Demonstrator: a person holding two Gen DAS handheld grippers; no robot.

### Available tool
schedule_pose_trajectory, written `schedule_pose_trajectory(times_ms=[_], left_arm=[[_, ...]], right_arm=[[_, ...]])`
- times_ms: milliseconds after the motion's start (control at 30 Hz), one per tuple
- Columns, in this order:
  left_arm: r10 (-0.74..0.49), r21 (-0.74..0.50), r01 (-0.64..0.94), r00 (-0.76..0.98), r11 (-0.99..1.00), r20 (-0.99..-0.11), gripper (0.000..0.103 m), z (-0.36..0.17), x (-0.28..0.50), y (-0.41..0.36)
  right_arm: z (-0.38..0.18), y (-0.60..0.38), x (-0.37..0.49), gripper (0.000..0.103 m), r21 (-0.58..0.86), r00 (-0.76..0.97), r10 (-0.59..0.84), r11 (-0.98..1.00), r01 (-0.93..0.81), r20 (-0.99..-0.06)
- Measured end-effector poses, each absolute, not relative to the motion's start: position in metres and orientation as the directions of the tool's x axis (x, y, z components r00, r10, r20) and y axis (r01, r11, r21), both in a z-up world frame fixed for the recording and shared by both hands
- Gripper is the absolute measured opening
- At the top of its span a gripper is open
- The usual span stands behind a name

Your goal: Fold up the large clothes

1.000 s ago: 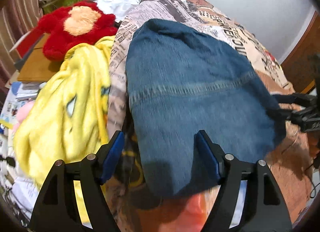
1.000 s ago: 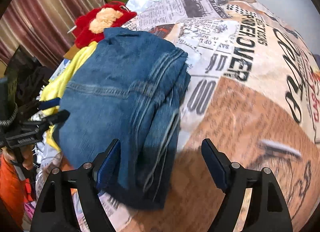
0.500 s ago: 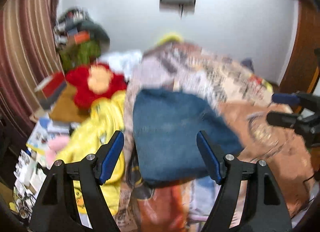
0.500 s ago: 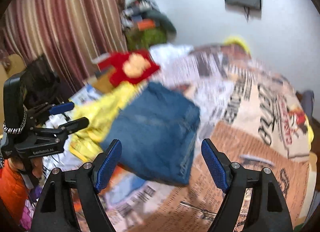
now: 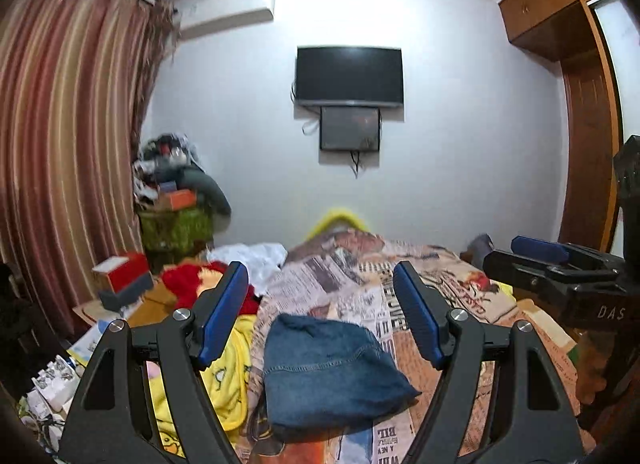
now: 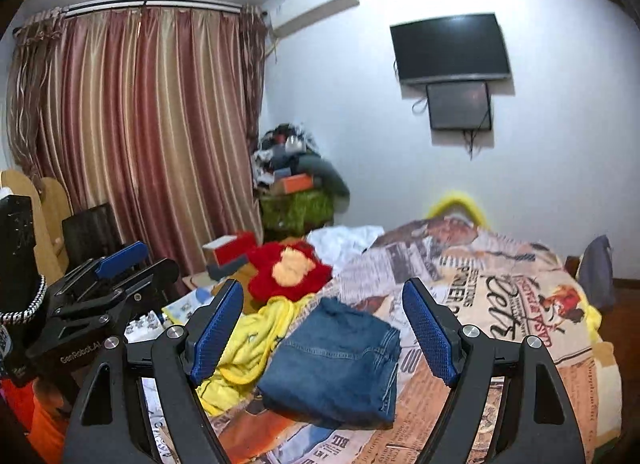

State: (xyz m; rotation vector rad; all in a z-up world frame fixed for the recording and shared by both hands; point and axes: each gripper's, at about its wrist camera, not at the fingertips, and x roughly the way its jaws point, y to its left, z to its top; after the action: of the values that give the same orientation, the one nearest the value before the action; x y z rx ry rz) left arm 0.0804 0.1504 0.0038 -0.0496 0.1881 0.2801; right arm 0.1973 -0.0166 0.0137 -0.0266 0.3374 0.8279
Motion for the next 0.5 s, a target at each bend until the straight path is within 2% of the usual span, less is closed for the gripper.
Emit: schedule_pose_trajectory(times_ms=[200, 300, 367, 433, 500], left_arm=[[0.263, -0.058, -0.277, 0.948, 0.959, -0.182, 0.077, 0.003, 0.065, 0.147], [0.265, -0.066, -0.282, 0.945, 0.957, -0.193, 0.085, -0.001, 0.062, 0.149], [0.268, -0.066, -0.286, 0.942, 0.956, -0.203, 0.090, -0.004, 0.061, 0.150], [0.274, -0.066, -0.293, 0.939, 0.954, -0.209, 0.097, -0.006, 0.060, 0.150], [0.281, -0.070, -0.301, 0.937, 0.951, -0.207, 0.098, -0.008, 0.058, 0.149]], right_arm=[[0.014, -0.027, 0.170, 0.080, 0.097, 0.669, 0.693, 0.711, -0.697, -0.270], [0.010, -0.029, 0.164, 0.082, 0.093, 0.683, 0.672, 0.729, -0.678, -0.287], [0.008, -0.030, 0.162, 0.091, 0.088, 0.695, 0.656, 0.743, -0.664, -0.294], [0.007, -0.032, 0.159, 0.096, 0.078, 0.710, 0.643, 0.755, -0.652, -0.287], [0.007, -0.034, 0.155, 0.101, 0.067, 0.730, 0.627, 0.769, -0.636, -0.271]])
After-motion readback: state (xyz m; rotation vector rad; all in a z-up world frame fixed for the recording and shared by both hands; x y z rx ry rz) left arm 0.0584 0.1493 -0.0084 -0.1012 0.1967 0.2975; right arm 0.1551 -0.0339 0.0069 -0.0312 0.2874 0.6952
